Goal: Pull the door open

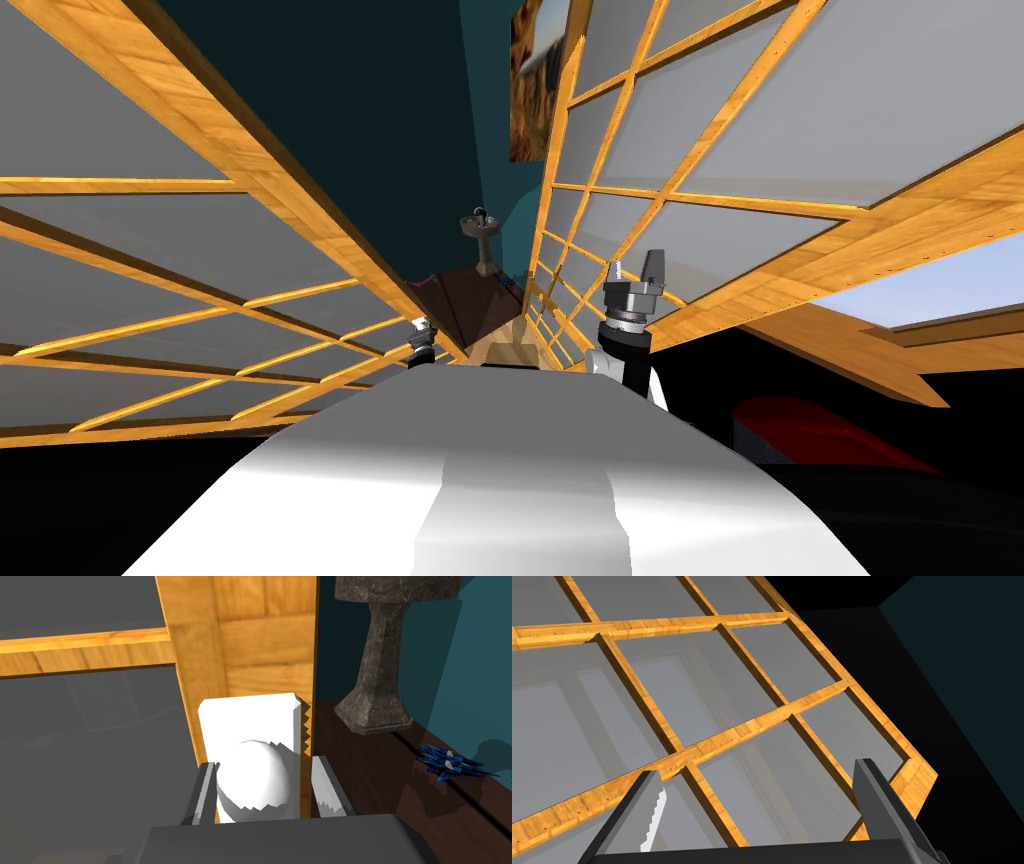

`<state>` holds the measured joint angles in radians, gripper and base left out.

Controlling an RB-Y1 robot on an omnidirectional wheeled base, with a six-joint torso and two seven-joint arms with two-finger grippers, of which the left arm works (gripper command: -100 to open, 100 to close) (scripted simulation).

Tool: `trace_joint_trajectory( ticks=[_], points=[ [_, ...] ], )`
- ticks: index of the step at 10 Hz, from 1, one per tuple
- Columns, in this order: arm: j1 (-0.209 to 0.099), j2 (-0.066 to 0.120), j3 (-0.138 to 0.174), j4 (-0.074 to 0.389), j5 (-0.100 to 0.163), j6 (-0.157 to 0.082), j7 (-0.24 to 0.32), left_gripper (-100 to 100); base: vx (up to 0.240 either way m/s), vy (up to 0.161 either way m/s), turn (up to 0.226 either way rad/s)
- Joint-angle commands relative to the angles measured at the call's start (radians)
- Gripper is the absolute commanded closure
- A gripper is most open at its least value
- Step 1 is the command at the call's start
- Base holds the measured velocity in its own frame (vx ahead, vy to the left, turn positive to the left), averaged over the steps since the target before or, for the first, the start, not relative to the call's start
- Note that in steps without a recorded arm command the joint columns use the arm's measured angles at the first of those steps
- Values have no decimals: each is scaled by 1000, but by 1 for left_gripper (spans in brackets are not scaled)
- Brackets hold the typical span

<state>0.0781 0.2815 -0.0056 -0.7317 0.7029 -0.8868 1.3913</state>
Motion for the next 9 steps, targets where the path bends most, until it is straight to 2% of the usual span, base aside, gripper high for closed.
trace_joint_trajectory(
  ticks=[1,5,6,9],
  points=[
    [1,-1,0,-1,0,1,-2,100,-26,7,19],
    [1,-1,0,-1,0,1,-2,100,-7,0,-6],
    [4,6,-20,-9,-11,5,10,100,-125,8,-67],
    [9,13,-47,-22,-26,8,27,100,-201,17,-68]
  ],
)
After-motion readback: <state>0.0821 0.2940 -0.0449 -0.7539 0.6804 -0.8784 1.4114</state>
